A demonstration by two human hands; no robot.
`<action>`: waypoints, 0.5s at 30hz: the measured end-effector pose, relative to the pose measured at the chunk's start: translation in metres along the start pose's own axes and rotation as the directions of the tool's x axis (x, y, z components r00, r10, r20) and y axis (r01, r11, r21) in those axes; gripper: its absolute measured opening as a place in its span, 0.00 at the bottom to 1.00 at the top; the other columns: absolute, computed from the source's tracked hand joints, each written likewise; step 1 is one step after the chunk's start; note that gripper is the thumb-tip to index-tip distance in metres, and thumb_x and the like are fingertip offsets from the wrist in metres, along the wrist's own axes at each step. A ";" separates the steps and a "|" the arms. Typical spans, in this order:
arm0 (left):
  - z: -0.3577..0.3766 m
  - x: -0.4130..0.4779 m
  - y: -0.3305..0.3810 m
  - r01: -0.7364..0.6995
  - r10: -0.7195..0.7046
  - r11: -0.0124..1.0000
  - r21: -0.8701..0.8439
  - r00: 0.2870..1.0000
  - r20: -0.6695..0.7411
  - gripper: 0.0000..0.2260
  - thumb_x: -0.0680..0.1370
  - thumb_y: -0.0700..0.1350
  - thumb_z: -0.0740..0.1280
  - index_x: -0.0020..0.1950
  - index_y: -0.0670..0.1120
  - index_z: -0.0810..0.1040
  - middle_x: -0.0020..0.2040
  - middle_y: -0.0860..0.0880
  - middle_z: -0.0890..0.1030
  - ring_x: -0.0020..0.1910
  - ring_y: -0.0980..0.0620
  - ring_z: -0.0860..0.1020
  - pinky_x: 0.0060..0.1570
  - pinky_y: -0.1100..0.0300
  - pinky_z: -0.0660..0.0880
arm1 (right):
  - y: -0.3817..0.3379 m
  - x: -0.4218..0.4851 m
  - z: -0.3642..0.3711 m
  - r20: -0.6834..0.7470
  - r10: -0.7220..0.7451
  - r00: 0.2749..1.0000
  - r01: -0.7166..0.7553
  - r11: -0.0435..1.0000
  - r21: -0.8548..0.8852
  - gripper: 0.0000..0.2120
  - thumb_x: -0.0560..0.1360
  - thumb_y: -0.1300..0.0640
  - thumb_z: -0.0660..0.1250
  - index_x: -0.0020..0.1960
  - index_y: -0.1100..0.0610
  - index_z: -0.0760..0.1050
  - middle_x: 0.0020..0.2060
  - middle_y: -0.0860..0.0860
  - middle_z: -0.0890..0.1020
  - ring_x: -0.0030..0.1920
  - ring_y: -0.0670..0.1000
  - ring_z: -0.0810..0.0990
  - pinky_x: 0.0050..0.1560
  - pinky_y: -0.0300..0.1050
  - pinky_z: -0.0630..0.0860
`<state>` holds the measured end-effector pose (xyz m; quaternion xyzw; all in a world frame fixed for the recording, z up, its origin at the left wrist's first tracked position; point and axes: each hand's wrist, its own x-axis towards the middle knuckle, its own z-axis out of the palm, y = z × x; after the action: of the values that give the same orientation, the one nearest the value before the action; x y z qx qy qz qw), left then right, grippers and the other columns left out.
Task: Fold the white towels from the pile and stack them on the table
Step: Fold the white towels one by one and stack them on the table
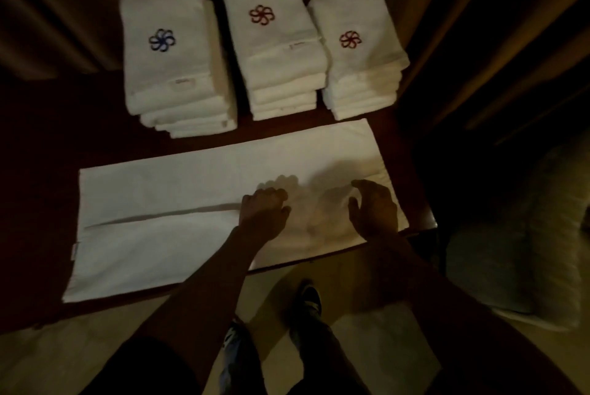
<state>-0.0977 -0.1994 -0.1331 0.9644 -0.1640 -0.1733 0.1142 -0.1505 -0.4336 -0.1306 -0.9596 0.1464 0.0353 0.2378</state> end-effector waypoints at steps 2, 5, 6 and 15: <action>0.005 0.016 0.012 -0.013 0.009 0.998 0.058 0.998 0.061 0.15 0.80 0.56 0.63 0.63 0.50 0.74 0.60 0.48 0.78 0.60 0.45 0.75 0.60 0.49 0.72 | 0.019 0.019 -0.008 0.021 0.014 1.000 -0.013 0.999 -0.040 0.21 0.78 0.58 0.67 0.70 0.55 0.74 0.67 0.55 0.77 0.69 0.60 0.71 0.64 0.60 0.73; 0.008 0.033 0.019 0.004 -0.008 1.000 0.029 0.994 0.113 0.11 0.79 0.57 0.65 0.57 0.52 0.75 0.56 0.49 0.78 0.57 0.46 0.76 0.56 0.49 0.74 | 0.035 0.038 -0.011 0.124 0.020 0.992 -0.006 0.994 -0.111 0.23 0.79 0.56 0.65 0.74 0.50 0.69 0.73 0.51 0.70 0.75 0.58 0.64 0.69 0.64 0.69; 0.009 0.036 0.020 0.016 -0.017 1.000 0.003 0.992 0.121 0.09 0.79 0.56 0.66 0.54 0.53 0.76 0.54 0.50 0.78 0.55 0.47 0.76 0.55 0.49 0.75 | 0.037 0.041 -0.011 0.146 0.005 0.989 0.013 0.992 -0.123 0.24 0.79 0.56 0.66 0.74 0.49 0.69 0.74 0.50 0.70 0.76 0.59 0.63 0.69 0.64 0.68; 0.010 0.035 0.021 0.036 -0.043 0.985 -0.167 0.998 -0.042 0.06 0.78 0.51 0.69 0.48 0.51 0.76 0.44 0.52 0.78 0.45 0.48 0.77 0.48 0.49 0.77 | 0.038 0.065 -0.020 0.115 0.086 0.990 -0.065 0.983 -0.171 0.10 0.80 0.55 0.63 0.59 0.55 0.77 0.63 0.56 0.71 0.67 0.61 0.64 0.61 0.62 0.69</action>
<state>-0.0757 -0.2333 -0.1465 0.9583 -0.1273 -0.1664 0.1943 -0.1001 -0.4917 -0.1387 -0.9659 0.1644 0.1151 0.1636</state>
